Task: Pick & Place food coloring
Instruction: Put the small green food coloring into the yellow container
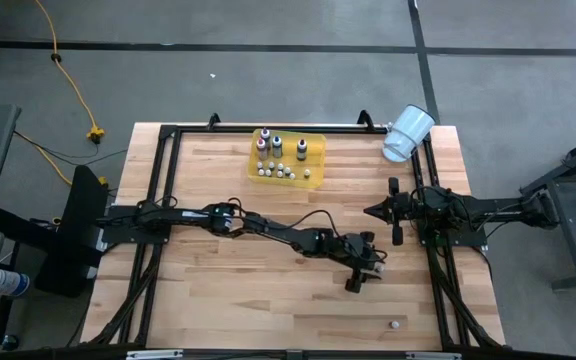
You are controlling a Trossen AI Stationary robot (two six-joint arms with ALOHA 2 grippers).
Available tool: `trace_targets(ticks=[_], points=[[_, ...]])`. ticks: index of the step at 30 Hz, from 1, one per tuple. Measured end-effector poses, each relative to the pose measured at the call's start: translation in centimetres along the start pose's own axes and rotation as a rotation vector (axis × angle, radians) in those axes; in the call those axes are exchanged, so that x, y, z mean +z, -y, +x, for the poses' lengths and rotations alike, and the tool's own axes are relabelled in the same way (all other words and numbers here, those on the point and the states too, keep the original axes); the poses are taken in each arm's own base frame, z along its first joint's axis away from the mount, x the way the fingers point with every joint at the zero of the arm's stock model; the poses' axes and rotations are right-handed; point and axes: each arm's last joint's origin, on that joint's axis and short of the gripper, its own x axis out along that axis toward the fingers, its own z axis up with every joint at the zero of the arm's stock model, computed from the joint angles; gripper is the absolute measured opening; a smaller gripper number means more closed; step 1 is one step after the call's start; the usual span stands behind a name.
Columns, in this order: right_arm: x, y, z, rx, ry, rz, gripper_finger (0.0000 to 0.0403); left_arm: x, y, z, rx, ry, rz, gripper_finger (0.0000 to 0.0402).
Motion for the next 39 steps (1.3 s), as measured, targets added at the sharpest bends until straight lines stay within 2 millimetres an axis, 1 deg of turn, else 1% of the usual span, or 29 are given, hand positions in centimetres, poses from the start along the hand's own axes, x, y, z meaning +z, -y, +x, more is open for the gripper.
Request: trace_targets(ticks=[3, 8, 12, 16, 29, 35, 39], points=[[0.0, 0.0, 0.0, 0.0, 0.0, 0.0, 0.0, 0.2, 0.0, 0.0, -0.012, 0.016, -0.001, 0.0213], [0.0, 0.0, 0.0, 0.0, 0.0, 0.0, 0.0, -1.3, 0.2, 0.5, -0.012, -0.001, -0.011, 0.0209], [0.0, 0.0, 0.0, 0.0, 0.0, 0.0, 0.0, -1.1, 0.2, 0.6, -0.01, 0.021, -0.006, 0.0181], [0.0, 0.0, 0.0, 0.0, 0.0, 0.0, 0.0, -1.5, 0.2, 0.7, -0.012, 0.013, -0.007, 0.0148], [0.0, 0.0, 0.0, -0.001, 0.0, 0.0, 0.0, -1.2, 0.2, 0.7, -0.009, 0.041, -0.003, 0.0066], [0.0, 0.0, 0.0, 0.0, 0.0, 0.0, 0.0, -1.0, 0.2, 0.7, -0.011, 0.034, -0.019, 0.0055], [0.0, 0.0, 0.0, 0.0, 0.0, 0.0, 0.0, 0.3, 0.0, 0.5, -0.028, -0.002, -0.064, 0.0053]])
